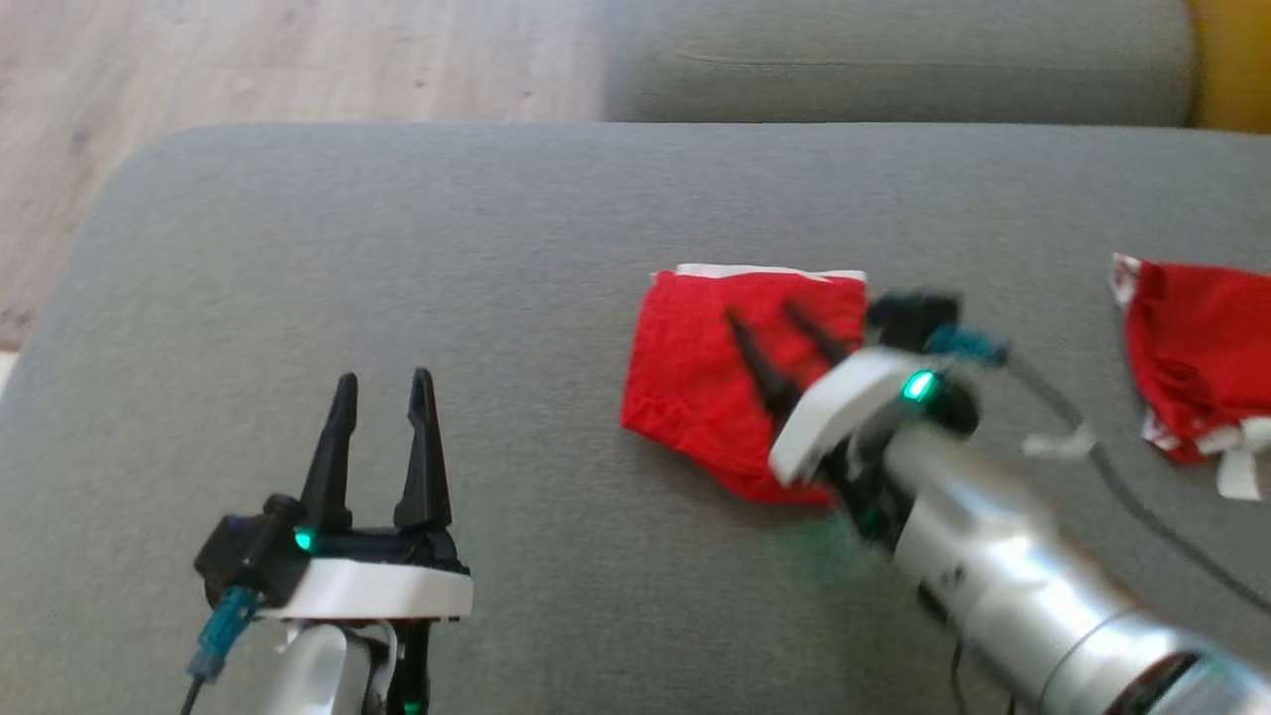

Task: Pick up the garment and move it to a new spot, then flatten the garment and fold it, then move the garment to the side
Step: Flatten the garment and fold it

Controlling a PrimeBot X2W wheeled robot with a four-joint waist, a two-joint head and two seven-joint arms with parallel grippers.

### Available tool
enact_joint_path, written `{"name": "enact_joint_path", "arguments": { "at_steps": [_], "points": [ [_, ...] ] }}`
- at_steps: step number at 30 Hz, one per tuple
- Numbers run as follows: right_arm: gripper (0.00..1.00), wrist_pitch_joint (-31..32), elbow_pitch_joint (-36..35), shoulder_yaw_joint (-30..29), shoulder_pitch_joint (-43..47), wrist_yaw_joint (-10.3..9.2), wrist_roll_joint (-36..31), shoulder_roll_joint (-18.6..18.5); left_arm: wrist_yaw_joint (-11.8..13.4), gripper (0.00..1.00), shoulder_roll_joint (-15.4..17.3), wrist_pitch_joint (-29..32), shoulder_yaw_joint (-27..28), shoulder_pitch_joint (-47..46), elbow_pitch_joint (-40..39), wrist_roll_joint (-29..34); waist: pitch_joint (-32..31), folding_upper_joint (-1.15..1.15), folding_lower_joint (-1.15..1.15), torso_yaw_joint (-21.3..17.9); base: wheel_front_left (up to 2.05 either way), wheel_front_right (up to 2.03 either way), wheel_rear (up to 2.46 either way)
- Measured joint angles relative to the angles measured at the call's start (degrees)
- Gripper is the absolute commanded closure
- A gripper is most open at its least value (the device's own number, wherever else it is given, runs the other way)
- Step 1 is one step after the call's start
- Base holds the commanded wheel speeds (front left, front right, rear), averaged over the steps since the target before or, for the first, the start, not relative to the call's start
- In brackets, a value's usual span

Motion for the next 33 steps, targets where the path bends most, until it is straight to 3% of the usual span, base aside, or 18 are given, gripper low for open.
{"name": "enact_joint_path", "arguments": {
  "at_steps": [3, 7, 11, 14, 20, 28, 29, 33],
  "points": [
    [0.00, -0.27, -0.55, -9.62, -2.29, 0.00, -7.50, -1.26, -0.09, 0.00, 0.00, -0.01, 0.30, -0.07, -2.18, 0.00, 0.20, 0.00, 0.00, -2.36, 0.00, 0.00, 0.00],
    [0.00, -0.31, -6.79, -24.39, -0.35, 0.00, -21.03, -4.90, -0.55, 0.00, 0.00, -0.01, 0.44, -0.41, -4.38, -0.01, 0.63, 0.00, 0.00, -5.38, 0.00, 0.00, 0.00],
    [0.00, -0.46, -16.99, -39.46, 10.03, 0.00, -34.00, -4.82, -0.74, 0.00, -0.02, -0.01, 0.33, -1.14, -6.02, -0.25, 1.08, 0.00, 0.00, -7.73, 0.00, 0.00, 0.00],
    [0.00, -0.46, -24.63, -46.70, 19.62, 0.00, -42.17, -2.47, -1.02, 0.00, -0.01, -0.01, 0.46, -1.20, -6.62, -0.84, 1.30, 0.00, 0.00, -8.99, 0.00, 0.00, 0.00],
    [0.00, -0.45, -33.45, -50.60, 29.66, 0.00, -49.60, 0.43, -1.35, 0.00, -0.01, -0.01, 0.45, -0.81, -4.80, 0.41, 1.51, 0.00, 0.00, -10.40, 0.00, 0.00, 0.00],
    [0.00, -0.11, -37.71, -49.01, 30.42, 0.00, -47.33, 0.64, -1.52, 0.00, -0.01, -0.01, 1.12, 0.08, -4.21, 0.15, 2.07, 0.00, 0.00, -10.52, 0.00, 0.00, 0.00],
    [0.98, 0.37, -38.09, -48.93, 30.43, 0.00, -47.32, 0.64, -1.53, 0.00, -0.01, -0.01, 1.08, 0.05, -4.22, 0.15, 2.28, 0.00, 0.00, -10.33, 0.00, 0.00, 0.00],
    [1.00, 0.96, -39.62, -49.16, 30.23, 0.00, -47.45, 0.64, -1.66, 0.00, 0.00, -0.01, -0.21, -0.63, -4.21, 0.14, 3.62, 0.00, 0.00, -8.89, 0.00, 0.00, 0.00]
  ]
}}
